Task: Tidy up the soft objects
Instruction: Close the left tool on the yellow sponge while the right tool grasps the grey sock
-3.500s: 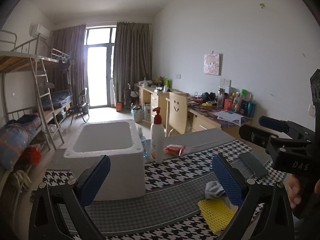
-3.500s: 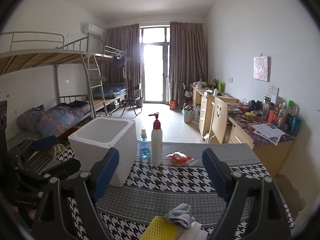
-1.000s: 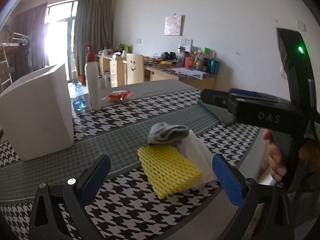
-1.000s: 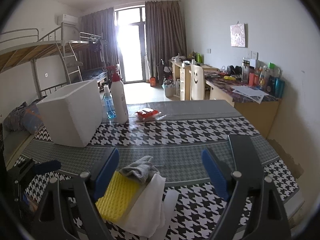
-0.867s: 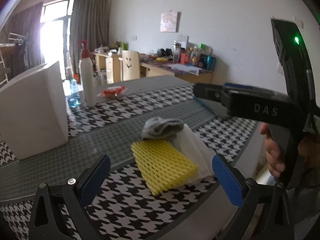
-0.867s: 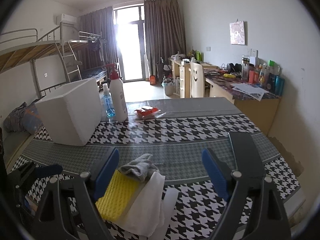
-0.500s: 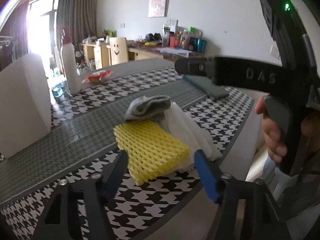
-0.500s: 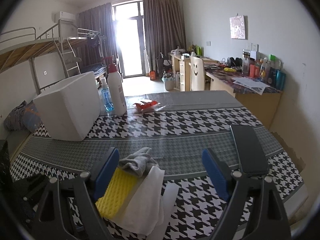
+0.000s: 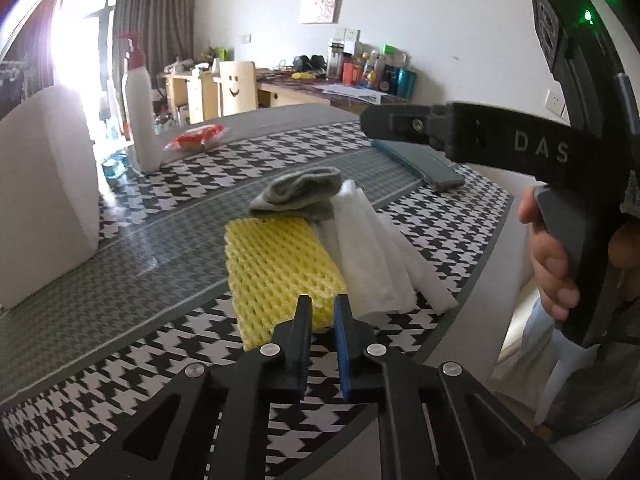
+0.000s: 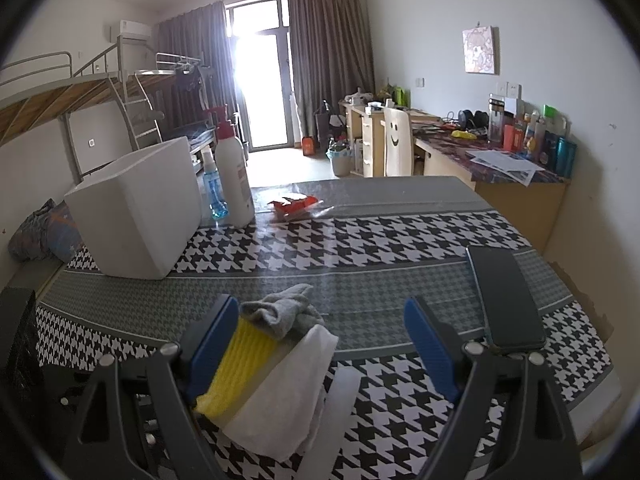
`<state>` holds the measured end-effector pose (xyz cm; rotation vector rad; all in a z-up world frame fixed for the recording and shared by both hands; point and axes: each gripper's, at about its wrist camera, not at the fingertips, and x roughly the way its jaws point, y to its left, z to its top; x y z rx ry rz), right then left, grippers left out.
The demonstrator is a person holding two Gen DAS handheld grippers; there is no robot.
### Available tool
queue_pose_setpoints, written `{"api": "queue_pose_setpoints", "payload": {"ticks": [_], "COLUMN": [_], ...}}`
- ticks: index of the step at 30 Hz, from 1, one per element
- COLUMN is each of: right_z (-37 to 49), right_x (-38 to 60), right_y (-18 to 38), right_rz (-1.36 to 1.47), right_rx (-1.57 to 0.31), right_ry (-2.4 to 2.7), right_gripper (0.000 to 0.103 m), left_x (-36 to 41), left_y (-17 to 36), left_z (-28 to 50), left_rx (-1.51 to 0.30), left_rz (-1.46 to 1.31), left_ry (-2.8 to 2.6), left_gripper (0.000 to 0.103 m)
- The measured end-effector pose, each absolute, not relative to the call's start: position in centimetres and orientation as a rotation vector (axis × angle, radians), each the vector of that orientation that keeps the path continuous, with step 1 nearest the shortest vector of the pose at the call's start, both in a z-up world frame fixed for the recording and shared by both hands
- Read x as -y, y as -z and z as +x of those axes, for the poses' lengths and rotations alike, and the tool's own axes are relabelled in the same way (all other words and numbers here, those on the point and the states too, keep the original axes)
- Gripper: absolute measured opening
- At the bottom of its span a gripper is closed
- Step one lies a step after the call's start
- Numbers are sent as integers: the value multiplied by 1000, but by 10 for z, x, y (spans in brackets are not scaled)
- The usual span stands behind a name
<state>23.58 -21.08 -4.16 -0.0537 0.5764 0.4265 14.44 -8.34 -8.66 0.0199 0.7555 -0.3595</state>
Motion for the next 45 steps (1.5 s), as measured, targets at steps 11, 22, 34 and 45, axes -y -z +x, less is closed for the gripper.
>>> {"api": "queue_pose_setpoints", "payload": {"ticks": [11,22,34,45], "right_z": [240,254,274,279], "right_x": [198,183,160,163], "right_y": [47,59,81,89], "right_rz": [-68,-79,-129,-117], "right_rx": [-591,-647,-758,-789], "right_ry": [-451,-522,-582,-595], "right_gripper": [88,88,63,16], "left_x": [51,48,48,56], "left_y": [83,84,87,91], "left_z": [146,157,166,182], "left_rx": [-753,-769,-785,-816], "left_rz": [-13,-48,-53,-71], "left_ry": [250,242,241,271], "left_gripper": [12,37,51,60]}}
